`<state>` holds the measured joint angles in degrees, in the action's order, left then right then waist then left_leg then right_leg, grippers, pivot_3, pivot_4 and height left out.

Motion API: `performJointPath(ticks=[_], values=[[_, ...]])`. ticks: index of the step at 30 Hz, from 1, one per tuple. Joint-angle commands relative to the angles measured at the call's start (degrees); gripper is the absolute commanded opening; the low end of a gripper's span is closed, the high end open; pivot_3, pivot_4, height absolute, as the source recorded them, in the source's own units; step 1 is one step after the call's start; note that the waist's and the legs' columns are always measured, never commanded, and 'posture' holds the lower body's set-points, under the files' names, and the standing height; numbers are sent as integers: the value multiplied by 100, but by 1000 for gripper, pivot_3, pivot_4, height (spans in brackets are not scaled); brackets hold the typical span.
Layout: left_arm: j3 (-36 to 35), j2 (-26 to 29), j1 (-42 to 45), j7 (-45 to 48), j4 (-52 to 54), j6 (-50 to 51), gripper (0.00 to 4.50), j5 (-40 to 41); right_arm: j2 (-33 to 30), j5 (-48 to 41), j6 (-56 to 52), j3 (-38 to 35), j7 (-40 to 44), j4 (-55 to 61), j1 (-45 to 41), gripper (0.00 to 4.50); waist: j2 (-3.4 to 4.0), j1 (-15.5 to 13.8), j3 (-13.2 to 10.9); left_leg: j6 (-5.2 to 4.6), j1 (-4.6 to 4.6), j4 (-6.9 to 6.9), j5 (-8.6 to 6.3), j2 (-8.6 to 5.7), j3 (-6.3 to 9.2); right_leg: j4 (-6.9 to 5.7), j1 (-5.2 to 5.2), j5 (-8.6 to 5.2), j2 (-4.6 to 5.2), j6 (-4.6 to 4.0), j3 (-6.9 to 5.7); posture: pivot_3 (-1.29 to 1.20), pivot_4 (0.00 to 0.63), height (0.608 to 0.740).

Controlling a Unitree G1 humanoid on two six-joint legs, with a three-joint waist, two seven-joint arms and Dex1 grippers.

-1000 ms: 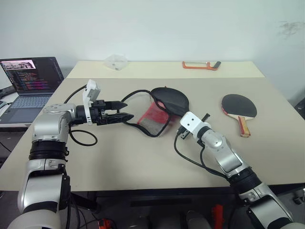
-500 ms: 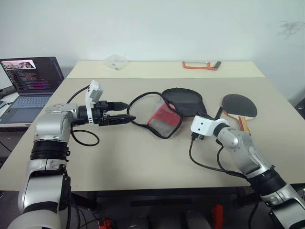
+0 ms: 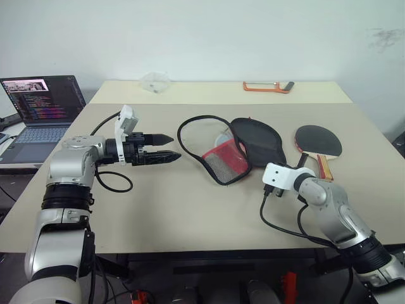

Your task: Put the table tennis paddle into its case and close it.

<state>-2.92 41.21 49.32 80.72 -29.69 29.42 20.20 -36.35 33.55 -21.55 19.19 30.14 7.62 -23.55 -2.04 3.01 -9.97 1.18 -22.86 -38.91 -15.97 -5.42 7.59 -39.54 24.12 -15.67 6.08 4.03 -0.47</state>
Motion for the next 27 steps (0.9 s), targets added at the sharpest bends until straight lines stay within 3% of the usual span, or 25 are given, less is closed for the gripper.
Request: performJointPath(ticks=[1,8,18,22,27], values=[[1,63,261,99,-56,-162,4500,6,-314,55,-13,-190,334,369,149,21,0,-12,0,0,0,0,0,-1,0,0,0,0,0,0,0,0,150,740],[121,28,484,206,-337,-342,4500,-68,-508,-5,-500,-363,875,873,473,21,0,-16,0,0,0,-1,0,1,0,-1,-3,0,0,0,-2,0,150,740],[234,-124,749,322,-706,-573,4500,-164,13,89,-1027,-102,1074,902,525,21,0,-20,0,0,0,-3,0,0,1,-1,-4,0,0,0,-3,0,150,740],[254,-148,779,372,-739,-605,4500,-181,-102,-144,-1138,-248,1436,1132,608,1003,-1,-22,1,0,0,-2,0,0,2,1,-4,0,0,0,-4,0,150,740],[251,-156,783,394,-760,-626,4500,-220,-376,-765,-1490,-568,2234,1756,618,2581,-1,-26,0,0,0,-2,0,1,3,2,-6,0,0,0,-7,0,150,740]])
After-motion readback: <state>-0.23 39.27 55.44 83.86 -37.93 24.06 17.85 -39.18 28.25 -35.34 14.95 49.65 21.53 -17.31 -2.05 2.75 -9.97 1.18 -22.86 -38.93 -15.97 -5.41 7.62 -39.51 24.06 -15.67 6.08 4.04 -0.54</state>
